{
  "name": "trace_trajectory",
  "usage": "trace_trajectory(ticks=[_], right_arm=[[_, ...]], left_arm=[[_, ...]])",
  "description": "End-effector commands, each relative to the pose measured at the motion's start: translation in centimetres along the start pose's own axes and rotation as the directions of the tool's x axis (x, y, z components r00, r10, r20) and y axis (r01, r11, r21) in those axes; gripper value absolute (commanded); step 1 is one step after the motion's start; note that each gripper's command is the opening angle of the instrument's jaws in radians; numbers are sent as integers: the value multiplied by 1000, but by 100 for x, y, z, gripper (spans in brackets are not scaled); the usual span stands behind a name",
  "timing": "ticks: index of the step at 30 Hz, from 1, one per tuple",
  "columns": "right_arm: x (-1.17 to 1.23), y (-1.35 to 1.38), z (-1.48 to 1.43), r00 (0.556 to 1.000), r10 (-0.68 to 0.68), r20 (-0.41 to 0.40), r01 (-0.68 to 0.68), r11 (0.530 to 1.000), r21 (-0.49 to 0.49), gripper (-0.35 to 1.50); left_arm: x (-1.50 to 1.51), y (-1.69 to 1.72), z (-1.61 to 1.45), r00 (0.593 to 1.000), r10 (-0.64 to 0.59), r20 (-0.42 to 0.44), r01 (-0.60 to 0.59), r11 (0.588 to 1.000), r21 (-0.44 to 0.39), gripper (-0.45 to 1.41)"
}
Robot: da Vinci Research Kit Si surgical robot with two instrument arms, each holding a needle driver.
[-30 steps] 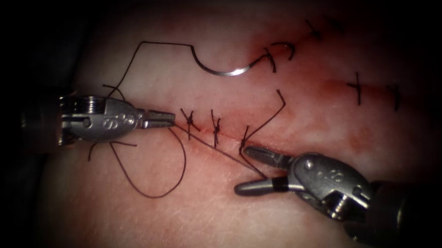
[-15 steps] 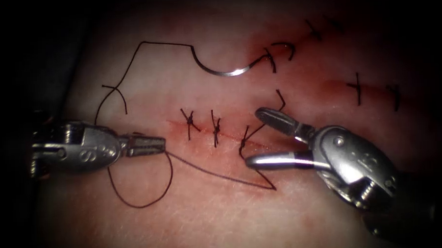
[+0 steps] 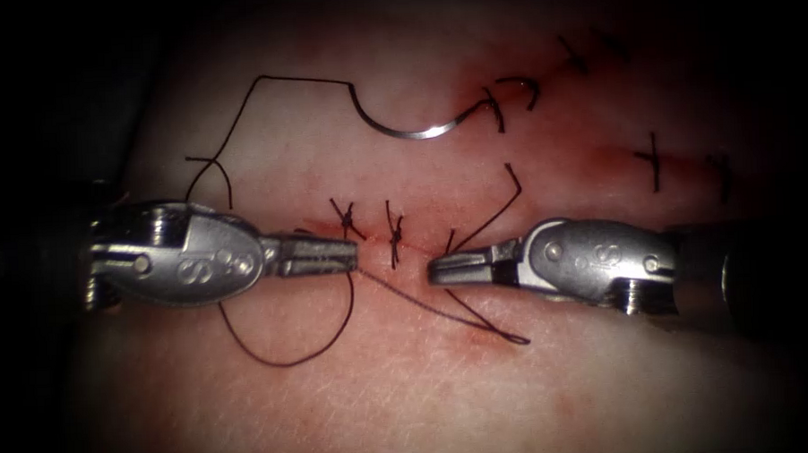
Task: Wound Closure
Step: Loop the suture once counter-clockwise around the right gripper.
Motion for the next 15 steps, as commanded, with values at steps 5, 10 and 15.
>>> trace_trajectory(ticks=[5,10,15], right_arm=[[-1,-8,16,993,5,-121,0,999,37,-35],[15,-8,11,961,8,-277,-6,1000,8,-35],[34,-10,7,904,45,-425,-65,997,-33,-35]], left_arm=[[-21,-14,39,1000,-28,1,28,999,23,-45],[-38,-21,56,997,-75,14,74,996,51,-45],[-57,-21,70,993,-116,36,113,991,78,-45]])
